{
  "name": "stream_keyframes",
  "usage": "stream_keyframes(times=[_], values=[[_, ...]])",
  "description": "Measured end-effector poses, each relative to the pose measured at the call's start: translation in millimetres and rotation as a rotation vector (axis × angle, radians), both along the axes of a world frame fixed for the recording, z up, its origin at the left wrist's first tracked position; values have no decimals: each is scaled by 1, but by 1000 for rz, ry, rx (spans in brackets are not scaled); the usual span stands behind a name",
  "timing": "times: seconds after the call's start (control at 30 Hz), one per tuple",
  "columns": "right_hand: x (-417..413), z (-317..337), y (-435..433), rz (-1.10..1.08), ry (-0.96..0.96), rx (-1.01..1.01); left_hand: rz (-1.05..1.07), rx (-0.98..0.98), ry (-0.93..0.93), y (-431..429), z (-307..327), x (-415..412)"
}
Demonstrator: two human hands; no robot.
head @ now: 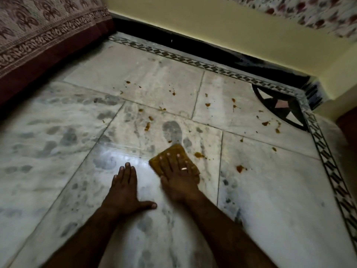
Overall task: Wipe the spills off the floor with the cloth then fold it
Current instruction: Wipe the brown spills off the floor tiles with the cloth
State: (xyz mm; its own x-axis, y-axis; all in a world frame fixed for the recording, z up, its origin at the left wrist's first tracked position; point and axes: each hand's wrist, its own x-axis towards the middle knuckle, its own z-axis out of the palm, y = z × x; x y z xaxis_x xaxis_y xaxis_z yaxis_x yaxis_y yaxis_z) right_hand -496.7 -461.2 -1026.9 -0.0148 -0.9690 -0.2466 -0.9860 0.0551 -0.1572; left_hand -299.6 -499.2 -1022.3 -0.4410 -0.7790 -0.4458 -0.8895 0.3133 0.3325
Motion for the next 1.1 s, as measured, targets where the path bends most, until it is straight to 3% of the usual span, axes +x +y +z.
stream_keyframes(times=[0.1, 0.23, 0.3, 0.37, 0.47, 0.57, 0.67, 0.8, 0.93, 1.0, 1.1], values=[[-9, -16, 72, 128, 52, -117, -124, -35, 52, 5, 1, -11], [-68, -17, 112, -176, 113, -164, -219, -68, 63, 14, 0, -40], [-86, -12, 82, -339, 123, -147, -238, -88, 72, 16, -3, -58], [-85, -8, 42, -422, 14, -81, -282, -119, 72, 22, -7, -77], [-63, -13, 28, -296, -10, -73, -331, -169, 82, 35, -11, -91], [-65, -20, 93, -146, 71, -154, -352, -202, 122, 46, -15, -92], [-116, -19, 148, -351, 70, -171, -379, -185, 170, 52, -16, -103], [-139, -12, 118, -538, 106, -65, -437, -170, 217, 64, -18, -132], [-145, -16, 170, -376, 132, -147, -517, -140, 230, 76, -17, -160], [-164, -11, 207, -522, 116, -109, -521, -80, 184, 73, -15, -163], [-209, -6, 178, -807, 127, 76, -506, -25, 112, 70, -8, -171]])
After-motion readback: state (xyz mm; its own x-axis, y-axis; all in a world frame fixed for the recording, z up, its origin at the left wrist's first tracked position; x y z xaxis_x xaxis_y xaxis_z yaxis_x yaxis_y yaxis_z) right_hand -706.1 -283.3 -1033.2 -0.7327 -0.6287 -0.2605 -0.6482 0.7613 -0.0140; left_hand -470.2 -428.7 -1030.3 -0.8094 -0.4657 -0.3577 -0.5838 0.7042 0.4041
